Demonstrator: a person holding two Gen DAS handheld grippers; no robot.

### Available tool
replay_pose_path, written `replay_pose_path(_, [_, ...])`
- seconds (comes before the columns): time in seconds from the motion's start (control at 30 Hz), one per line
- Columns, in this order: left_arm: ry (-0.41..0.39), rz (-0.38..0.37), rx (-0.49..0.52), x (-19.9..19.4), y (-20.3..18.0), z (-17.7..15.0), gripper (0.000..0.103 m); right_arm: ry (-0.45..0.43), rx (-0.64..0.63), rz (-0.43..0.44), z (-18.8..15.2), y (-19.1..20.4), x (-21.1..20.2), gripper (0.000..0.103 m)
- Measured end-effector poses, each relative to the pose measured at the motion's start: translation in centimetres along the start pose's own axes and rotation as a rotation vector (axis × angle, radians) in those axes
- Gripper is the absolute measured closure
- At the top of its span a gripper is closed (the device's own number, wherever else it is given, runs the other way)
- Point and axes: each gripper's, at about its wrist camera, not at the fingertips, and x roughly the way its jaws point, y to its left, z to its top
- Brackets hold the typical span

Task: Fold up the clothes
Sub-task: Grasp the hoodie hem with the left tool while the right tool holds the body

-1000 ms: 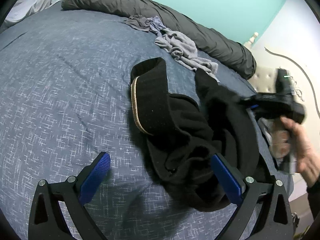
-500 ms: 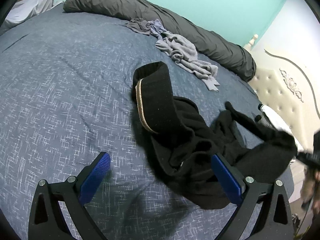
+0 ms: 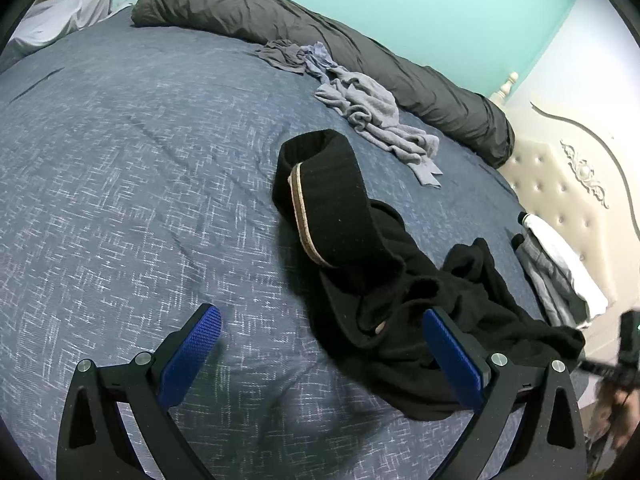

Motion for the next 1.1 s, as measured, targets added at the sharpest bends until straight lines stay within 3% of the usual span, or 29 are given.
replay_pose_path(0.1, [0.000, -0.006, -0.009, 0.0, 0.1, 0.1, 0.001, -0.069, -0.031, -0.015, 2.4, 1.3, -1.6, 0.082])
replay_pose_path(0.17, [0.001, -0.018, -0.016, 0.1, -0.1, 0.2, 0.001, -0.100, -0.046, -0.014, 3.7, 2.3, -1.9, 0.068])
replay_pose_path(0.37, [-0.009, -0.067, -0.003, 0.1, -1.4, 0.6, 0.001, -0.158, -0.036, 0.001, 5.9, 4.2, 0.6, 0.068])
replay_pose_path(0.43, [-0.010, -0.073, 0.005, 0.4, -1.9, 0.8, 0.001, -0.175, 0.025, 0.058, 6.0, 4.6, 1.9, 0.068])
replay_pose_path(0.53, [-0.018, -0.079, -0.002, 0.8, -2.0, 1.4, 0.001, -0.224, 0.041, 0.068, 5.7, 6.1, 2.8, 0.068])
replay_pose_path(0.63, [-0.025, -0.073, -0.002, 1.3, -1.9, 2.2, 0.007, -0.280, 0.045, 0.060, 5.2, 7.6, 4.1, 0.068])
replay_pose_path(0.73, [-0.001, -0.069, -0.005, 2.3, -1.6, 2.4, 0.020, -0.308, 0.030, 0.042, 4.4, 8.8, 5.6, 0.068])
replay_pose_path(0.77, [0.011, -0.070, -0.008, 2.7, -1.4, 2.4, 0.029, -0.317, 0.017, 0.029, 4.1, 9.1, 5.9, 0.068])
replay_pose_path(0.87, [0.032, -0.083, -0.029, 3.8, -0.9, 2.2, 0.033, -0.351, -0.025, 0.011, 3.3, 9.6, 6.4, 0.068])
replay_pose_path(0.97, [0.039, -0.105, -0.012, 4.2, -1.3, 2.0, 0.049, -0.386, -0.043, 0.012, 2.6, 9.7, 6.7, 0.067])
replay_pose_path(1.1, [0.017, -0.100, 0.063, 3.4, -2.4, 1.8, 0.094, -0.424, -0.046, 0.031, 1.7, 9.4, 6.9, 0.067])
